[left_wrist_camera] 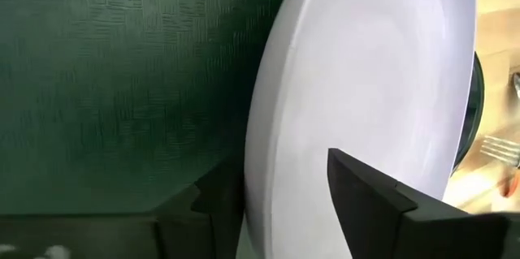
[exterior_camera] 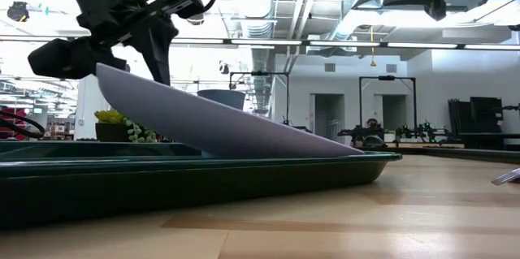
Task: Pick and place plate/cup/fork/spoon on tray
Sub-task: Put the purple plate on the black serving tray to the bottom of the blue cup, then put the orange fork on the black serving tray to the left of the purple plate
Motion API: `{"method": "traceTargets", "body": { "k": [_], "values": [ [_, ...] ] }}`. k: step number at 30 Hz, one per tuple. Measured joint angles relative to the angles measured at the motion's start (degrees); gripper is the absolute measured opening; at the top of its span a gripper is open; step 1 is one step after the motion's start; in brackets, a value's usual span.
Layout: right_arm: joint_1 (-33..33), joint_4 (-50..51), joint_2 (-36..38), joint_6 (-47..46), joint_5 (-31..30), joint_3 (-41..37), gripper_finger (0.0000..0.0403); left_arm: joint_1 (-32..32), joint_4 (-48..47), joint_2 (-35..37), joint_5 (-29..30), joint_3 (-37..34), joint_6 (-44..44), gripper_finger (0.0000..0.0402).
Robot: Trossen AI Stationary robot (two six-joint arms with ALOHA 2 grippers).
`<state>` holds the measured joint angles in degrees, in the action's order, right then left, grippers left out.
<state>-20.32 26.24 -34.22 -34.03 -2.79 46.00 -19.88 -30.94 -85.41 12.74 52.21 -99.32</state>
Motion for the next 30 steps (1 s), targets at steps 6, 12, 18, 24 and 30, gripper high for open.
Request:
{"method": "traceTargets", "body": {
  "k": [6,12,18,24,30],
  "values": [
    [0.0,0.0,0.0,0.0,0.0,0.0,0.0176,0.0,0.0,0.0,-1.2,0.0,3.9,0.0205],
    [0.0,0.0,0.0,0.0,0.0,0.0,0.0178,0.0,0.0,0.0,-2.7,0.0,4.4,0.0260],
    [0.0,0.0,0.0,0.0,0.0,0.0,0.0177,0.0,-0.3,0.0,-3.0,0.0,4.1,0.0287],
    [0.0,0.0,0.0,0.0,0.0,0.0,0.0177,0.0,-2.5,0.0,-3.0,0.0,2.4,0.0288],
    [0.0,2.3,0.0,0.1,0.0,0.0,0.0176,0.4,-2.8,0.0,-2.3,0.0,2.3,0.0288]
  ]
}}
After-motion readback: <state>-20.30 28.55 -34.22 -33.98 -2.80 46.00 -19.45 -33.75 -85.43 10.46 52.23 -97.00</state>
